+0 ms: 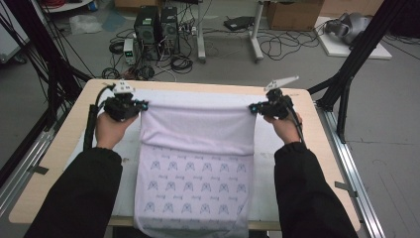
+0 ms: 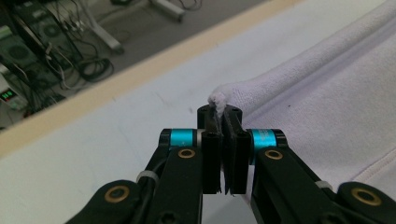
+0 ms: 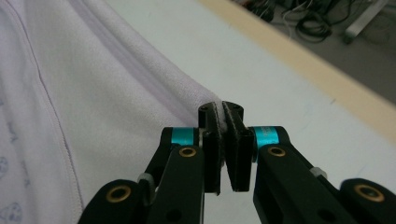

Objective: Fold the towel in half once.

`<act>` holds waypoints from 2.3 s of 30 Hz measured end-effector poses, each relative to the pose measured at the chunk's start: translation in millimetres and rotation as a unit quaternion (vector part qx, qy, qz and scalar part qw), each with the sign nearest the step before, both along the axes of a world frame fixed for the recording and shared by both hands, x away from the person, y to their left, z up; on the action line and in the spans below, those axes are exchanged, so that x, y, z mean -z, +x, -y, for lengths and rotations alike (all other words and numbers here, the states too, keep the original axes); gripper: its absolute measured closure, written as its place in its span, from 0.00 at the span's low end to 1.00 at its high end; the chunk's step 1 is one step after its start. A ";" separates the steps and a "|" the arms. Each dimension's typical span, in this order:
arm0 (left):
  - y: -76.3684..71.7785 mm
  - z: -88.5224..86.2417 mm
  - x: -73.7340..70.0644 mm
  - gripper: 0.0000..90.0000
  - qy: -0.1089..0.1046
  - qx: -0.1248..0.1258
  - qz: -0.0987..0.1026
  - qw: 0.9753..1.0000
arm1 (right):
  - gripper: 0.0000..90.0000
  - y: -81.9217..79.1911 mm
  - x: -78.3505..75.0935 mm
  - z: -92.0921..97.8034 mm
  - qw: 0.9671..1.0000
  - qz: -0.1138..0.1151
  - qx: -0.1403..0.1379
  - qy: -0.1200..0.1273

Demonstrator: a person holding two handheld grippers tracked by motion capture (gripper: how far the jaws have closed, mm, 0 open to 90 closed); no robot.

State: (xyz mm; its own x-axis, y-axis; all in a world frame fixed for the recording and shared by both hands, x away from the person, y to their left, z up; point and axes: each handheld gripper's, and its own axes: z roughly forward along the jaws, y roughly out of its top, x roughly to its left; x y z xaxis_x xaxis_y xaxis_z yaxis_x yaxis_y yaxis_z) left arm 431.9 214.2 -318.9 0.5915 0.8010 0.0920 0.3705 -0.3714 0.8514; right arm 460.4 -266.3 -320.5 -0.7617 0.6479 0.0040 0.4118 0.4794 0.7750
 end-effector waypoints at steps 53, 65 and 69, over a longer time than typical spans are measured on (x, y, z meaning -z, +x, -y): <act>-78.0 -17.5 66.5 0.94 -0.064 0.102 -0.060 0.991 | 0.95 -102.8 55.2 9.3 0.990 -0.044 -0.107 0.076; -173.3 -28.4 97.8 0.75 -0.062 0.140 -0.071 0.986 | 0.85 -183.0 69.9 8.7 0.980 -0.068 -0.172 0.076; -166.4 -29.0 98.2 0.61 -0.057 0.127 -0.076 0.987 | 0.75 -173.9 78.4 5.7 0.981 -0.069 -0.164 0.083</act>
State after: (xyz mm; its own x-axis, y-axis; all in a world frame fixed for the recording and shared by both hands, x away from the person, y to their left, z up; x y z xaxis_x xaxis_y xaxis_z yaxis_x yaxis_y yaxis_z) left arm 265.5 243.3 -417.1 0.7746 0.6252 -0.0955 0.4042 -0.3733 0.8350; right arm 286.5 -272.0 -399.0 -0.9135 0.3510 0.2059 0.3633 0.4758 0.8010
